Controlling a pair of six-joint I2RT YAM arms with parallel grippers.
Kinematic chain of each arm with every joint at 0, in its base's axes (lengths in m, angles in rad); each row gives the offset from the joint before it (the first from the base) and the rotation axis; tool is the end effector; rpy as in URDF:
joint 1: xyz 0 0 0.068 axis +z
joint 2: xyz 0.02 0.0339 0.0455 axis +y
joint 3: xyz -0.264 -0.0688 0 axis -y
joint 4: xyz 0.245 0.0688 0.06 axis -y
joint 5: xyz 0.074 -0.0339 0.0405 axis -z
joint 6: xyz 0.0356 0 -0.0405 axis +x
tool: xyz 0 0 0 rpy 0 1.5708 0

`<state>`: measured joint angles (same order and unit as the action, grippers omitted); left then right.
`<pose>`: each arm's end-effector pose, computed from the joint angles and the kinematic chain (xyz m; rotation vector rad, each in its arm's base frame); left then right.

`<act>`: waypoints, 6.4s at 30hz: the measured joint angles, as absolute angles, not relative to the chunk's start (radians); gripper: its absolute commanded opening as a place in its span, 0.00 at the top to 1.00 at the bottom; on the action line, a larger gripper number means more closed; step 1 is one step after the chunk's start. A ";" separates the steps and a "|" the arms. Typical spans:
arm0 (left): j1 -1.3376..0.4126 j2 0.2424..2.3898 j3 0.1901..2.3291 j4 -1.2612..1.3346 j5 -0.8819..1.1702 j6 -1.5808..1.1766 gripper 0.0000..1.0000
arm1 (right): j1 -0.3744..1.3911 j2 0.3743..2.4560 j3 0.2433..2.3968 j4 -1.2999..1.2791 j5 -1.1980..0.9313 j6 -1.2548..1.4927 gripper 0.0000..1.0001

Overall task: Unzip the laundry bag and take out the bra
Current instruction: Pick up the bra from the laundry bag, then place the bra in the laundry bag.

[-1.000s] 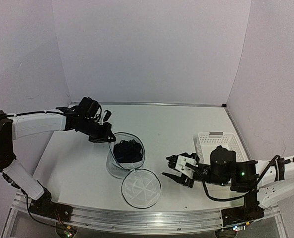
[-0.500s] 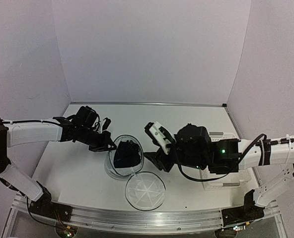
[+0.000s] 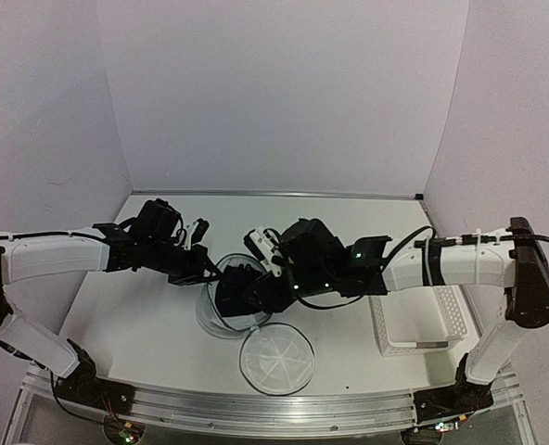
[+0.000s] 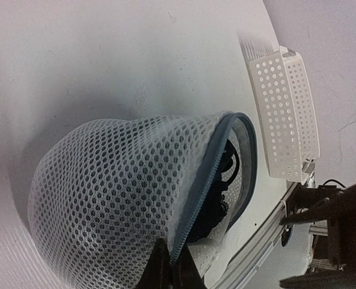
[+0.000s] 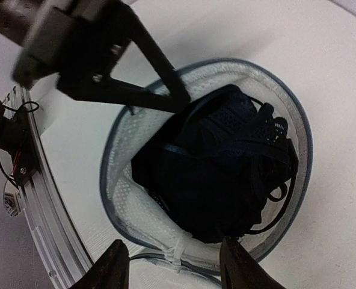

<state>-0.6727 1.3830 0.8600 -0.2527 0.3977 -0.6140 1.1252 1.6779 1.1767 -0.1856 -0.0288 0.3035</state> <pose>0.2176 -0.1910 0.2277 0.2887 2.5268 -1.0469 0.1614 0.3403 0.2414 -0.9662 2.1771 0.7643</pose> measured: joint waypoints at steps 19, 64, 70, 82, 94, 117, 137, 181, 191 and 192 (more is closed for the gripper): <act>-0.698 1.381 0.847 -0.234 0.424 -0.629 1.00 | 1.048 1.843 1.261 -0.229 -0.112 0.490 0.49; -0.708 1.390 0.847 -0.234 0.442 -0.601 1.00 | 1.043 1.989 1.319 -0.209 -0.065 0.497 1.00; -0.708 1.390 0.847 -0.234 0.442 -0.601 1.00 | 1.043 1.948 1.271 -0.195 -0.068 0.488 1.00; -0.708 1.395 0.848 -0.234 0.442 -0.602 1.00 | 1.041 1.751 1.077 -0.117 -0.105 0.429 1.00; -0.708 1.431 0.861 -0.234 0.443 -0.602 1.00 | 1.037 1.501 0.915 -0.006 -0.081 0.386 1.00; -0.713 1.488 0.916 -0.226 0.461 -0.601 1.00 | 1.037 1.198 0.825 0.155 0.291 0.400 1.00; -0.715 1.521 0.938 -0.226 0.469 -0.599 1.00 | 1.037 1.048 0.825 0.094 0.425 0.362 1.00; -0.719 1.523 0.941 -0.226 0.442 -0.587 1.00 | 1.032 1.615 0.971 -0.140 -0.026 0.581 0.57; -0.719 1.527 0.941 -0.226 0.441 -0.577 1.00 | 1.032 1.354 0.947 -0.240 -0.018 0.599 0.50; -0.719 1.527 0.941 -0.226 0.442 -0.577 1.00 | 1.032 1.346 0.938 -0.243 -0.021 0.606 0.50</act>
